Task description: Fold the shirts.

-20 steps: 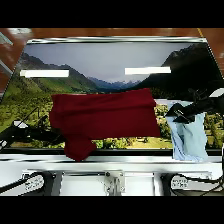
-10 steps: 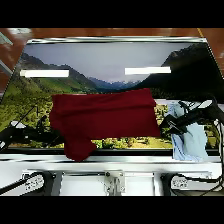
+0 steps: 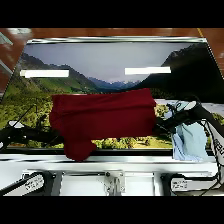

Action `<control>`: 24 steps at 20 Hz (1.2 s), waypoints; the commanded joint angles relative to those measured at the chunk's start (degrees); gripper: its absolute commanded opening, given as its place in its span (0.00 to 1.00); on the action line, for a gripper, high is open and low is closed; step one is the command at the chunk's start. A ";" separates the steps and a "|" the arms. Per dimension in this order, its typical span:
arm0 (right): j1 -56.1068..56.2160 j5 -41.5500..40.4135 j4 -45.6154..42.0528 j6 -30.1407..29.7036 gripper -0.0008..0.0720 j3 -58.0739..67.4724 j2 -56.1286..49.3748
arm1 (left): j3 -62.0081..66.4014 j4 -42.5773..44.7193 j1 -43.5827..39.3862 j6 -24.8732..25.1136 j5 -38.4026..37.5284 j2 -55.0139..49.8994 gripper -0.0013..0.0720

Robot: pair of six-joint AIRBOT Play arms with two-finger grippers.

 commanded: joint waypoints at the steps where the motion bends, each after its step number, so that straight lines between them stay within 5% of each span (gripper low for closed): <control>1: 2.16 -1.79 -0.26 -0.17 0.10 0.76 0.81 | 2.14 0.07 0.04 0.37 0.37 1.75 0.07; 7: 4.85 -2.56 -0.48 -3.50 0.10 10.56 6.51 | 13.77 -0.09 -0.09 2.29 0.81 2.71 0.07; 11: 8.26 -15.82 -1.77 1.29 0.10 14.95 5.88 | 21.94 -0.50 -0.07 1.27 0.83 -0.61 0.07; 24: 10.10 -21.51 -1.44 6.10 0.10 35.85 -15.76 | 51.12 -7.52 -1.57 -2.08 0.74 -31.08 0.07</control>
